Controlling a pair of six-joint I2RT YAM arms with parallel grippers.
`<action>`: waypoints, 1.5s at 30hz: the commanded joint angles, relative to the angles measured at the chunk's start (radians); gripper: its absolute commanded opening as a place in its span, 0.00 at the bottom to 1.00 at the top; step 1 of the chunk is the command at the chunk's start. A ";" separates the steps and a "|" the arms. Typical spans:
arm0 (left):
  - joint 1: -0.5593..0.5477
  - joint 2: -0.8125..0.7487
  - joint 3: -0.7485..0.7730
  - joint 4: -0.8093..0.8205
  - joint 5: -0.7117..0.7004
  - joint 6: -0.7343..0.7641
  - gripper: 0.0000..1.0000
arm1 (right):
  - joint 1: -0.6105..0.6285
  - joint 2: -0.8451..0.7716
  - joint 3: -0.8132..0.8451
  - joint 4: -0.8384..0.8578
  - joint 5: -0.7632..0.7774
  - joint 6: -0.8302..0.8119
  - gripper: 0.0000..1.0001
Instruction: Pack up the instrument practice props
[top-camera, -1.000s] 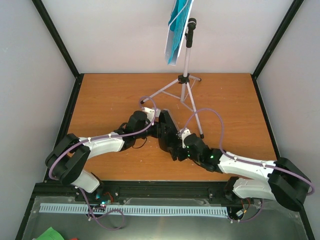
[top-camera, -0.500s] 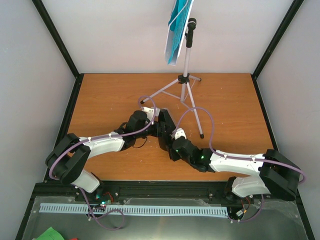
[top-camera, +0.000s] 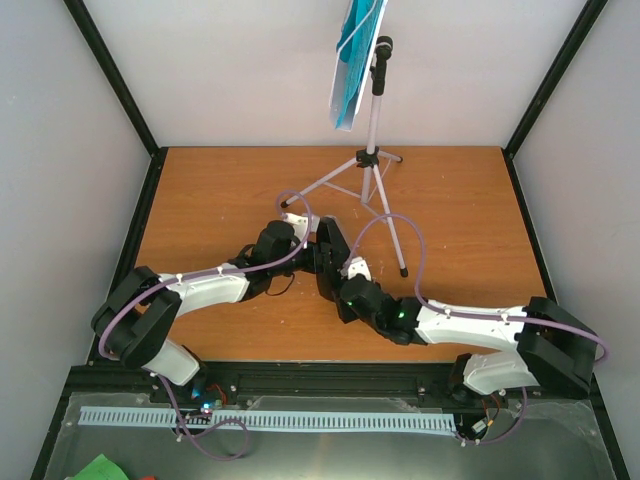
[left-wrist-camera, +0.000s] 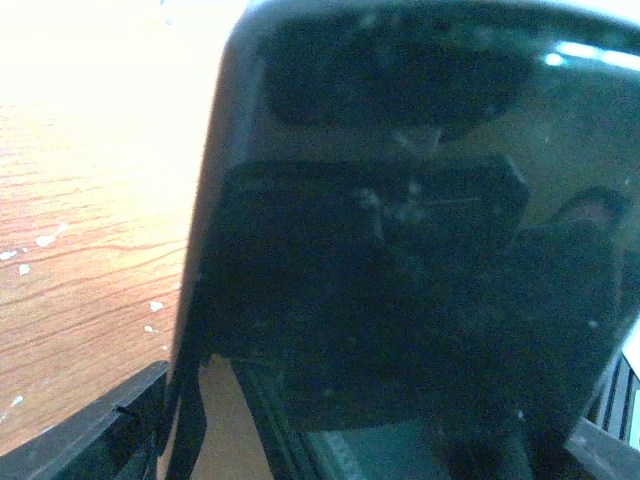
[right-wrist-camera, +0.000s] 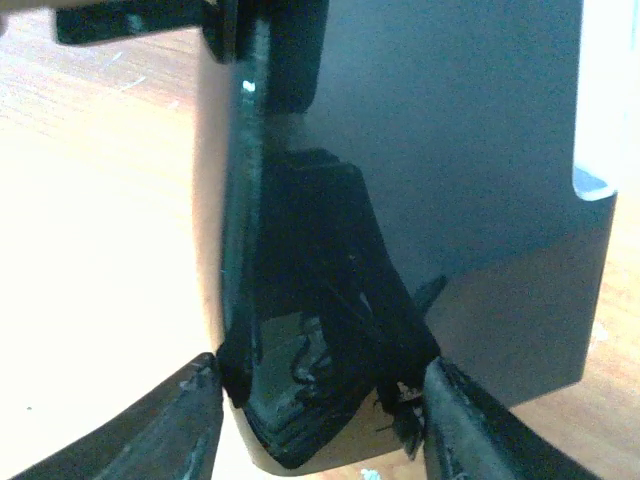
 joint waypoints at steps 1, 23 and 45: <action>0.006 0.015 0.030 -0.048 -0.047 0.003 0.54 | -0.006 0.037 -0.002 0.029 -0.019 0.009 0.44; -0.152 -0.038 -0.098 0.082 0.138 0.559 0.56 | -0.293 -0.552 -0.161 0.086 -0.480 -0.209 1.00; 0.020 -0.486 -0.217 0.017 0.122 0.240 0.99 | -0.540 -0.210 -0.134 0.412 -1.216 -0.318 1.00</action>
